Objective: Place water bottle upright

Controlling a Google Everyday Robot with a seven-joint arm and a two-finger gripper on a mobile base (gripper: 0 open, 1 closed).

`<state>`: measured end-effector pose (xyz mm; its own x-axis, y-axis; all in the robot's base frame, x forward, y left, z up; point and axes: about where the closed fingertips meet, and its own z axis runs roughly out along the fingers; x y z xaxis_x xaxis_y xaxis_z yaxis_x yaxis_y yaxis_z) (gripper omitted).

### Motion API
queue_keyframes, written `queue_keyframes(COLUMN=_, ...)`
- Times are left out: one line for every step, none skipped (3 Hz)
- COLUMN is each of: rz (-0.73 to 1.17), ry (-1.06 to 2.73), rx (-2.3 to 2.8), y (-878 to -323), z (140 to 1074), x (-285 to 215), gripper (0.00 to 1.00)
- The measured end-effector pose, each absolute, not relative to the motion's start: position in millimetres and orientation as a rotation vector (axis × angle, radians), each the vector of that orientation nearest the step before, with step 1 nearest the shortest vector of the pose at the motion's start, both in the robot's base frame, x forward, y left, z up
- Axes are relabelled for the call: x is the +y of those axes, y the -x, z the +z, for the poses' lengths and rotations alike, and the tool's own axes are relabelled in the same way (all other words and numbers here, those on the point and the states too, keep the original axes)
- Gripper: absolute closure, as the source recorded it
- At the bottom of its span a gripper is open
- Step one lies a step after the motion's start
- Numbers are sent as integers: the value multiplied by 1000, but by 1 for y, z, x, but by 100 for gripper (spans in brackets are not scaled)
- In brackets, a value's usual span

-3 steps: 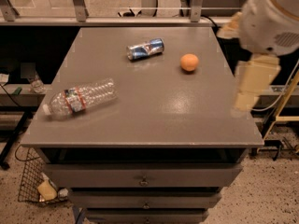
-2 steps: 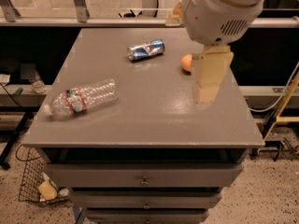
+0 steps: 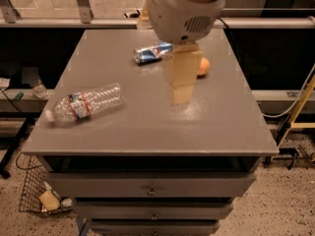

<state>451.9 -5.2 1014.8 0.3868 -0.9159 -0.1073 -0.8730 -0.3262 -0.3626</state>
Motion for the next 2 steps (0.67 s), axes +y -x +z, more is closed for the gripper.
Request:
queue_keyframes(rz=-66, ry=2414, rx=1445, y=-465, z=995, x=63, gripper=0)
queue_keyframes(rz=-29, ry=2516, rx=1368, y=-475, z=974, x=127, gripper=0)
